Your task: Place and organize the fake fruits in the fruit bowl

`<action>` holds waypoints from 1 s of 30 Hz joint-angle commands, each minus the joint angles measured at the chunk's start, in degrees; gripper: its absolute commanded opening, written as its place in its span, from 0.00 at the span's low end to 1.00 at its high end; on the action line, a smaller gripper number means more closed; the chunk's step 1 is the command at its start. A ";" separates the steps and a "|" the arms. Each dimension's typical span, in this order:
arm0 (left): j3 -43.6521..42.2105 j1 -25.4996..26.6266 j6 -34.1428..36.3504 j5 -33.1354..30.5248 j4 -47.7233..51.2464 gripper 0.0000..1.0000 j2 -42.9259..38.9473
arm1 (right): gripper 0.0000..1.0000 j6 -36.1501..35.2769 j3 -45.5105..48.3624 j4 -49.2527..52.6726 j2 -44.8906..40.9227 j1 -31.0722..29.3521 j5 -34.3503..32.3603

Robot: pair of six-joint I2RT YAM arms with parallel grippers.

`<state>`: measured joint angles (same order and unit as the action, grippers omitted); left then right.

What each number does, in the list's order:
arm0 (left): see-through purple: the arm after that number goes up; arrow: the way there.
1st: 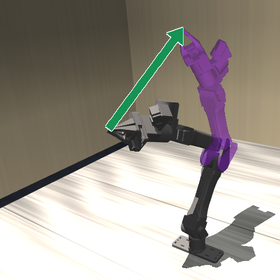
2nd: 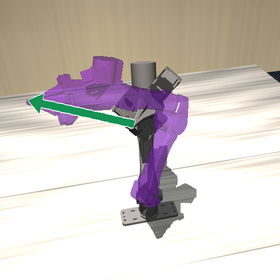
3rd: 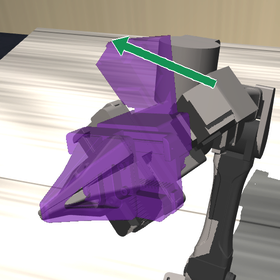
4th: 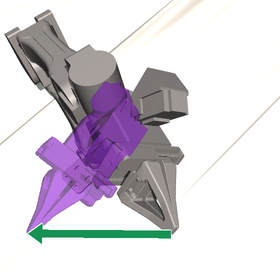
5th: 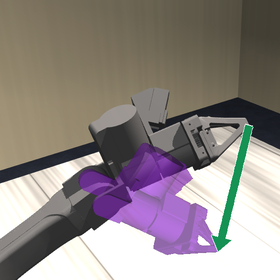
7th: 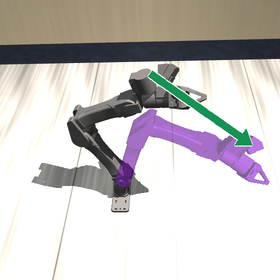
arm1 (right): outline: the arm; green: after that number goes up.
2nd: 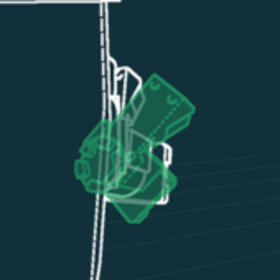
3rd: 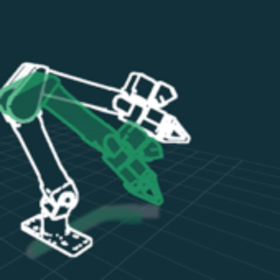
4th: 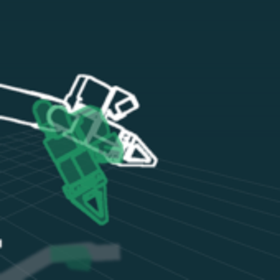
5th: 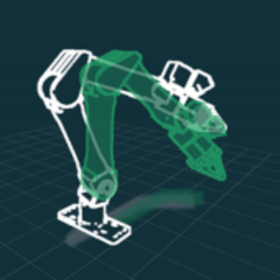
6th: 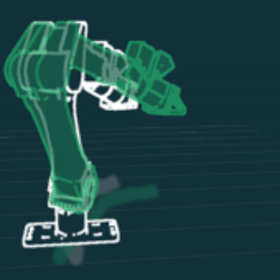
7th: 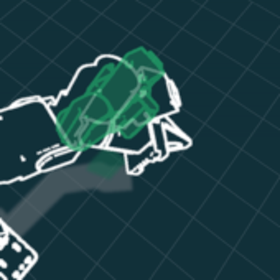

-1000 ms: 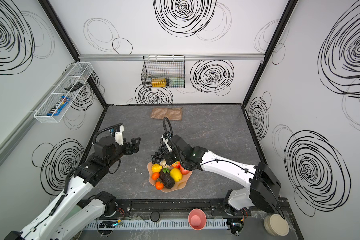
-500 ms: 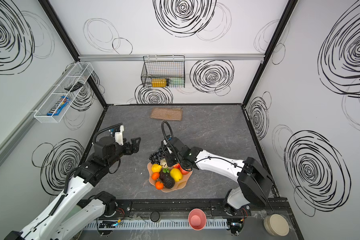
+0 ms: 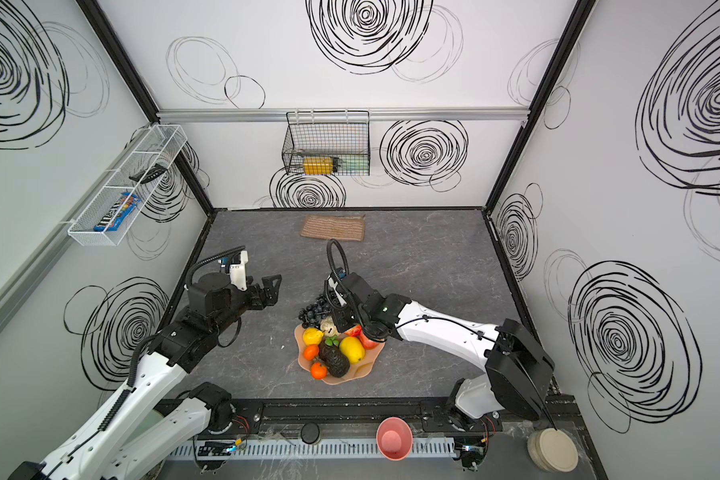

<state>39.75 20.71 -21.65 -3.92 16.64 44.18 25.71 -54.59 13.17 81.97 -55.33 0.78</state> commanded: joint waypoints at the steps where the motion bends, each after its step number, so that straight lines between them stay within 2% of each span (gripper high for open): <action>1: 0.42 -0.53 -0.32 0.37 -2.14 0.94 -0.02 | 0.22 0.11 -0.19 0.41 -1.47 -0.14 -0.52; 6: 0.42 -0.58 -0.32 0.27 -2.07 0.94 -0.04 | 0.28 -0.67 -0.41 -0.21 -2.82 0.13 -1.09; 17: 0.33 -0.68 -0.32 0.51 -2.23 0.94 0.02 | 0.30 -1.06 0.23 -0.58 -4.65 1.06 -1.91; 21: 0.11 -0.61 -0.48 1.15 -2.61 0.95 0.03 | 0.36 -1.15 0.75 -1.41 -5.22 1.64 -3.54; 26: -1.15 -0.35 -1.19 5.38 -5.12 0.94 1.28 | 0.45 -1.36 2.09 -5.09 -5.72 5.13 -2.25; 30: 1.65 0.74 -2.60 12.66 -5.73 0.93 9.66 | 0.48 0.54 1.54 -5.25 -6.14 10.84 3.12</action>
<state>39.68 20.62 -22.74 2.48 13.91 48.90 25.06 -53.25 9.85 77.58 -47.44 0.71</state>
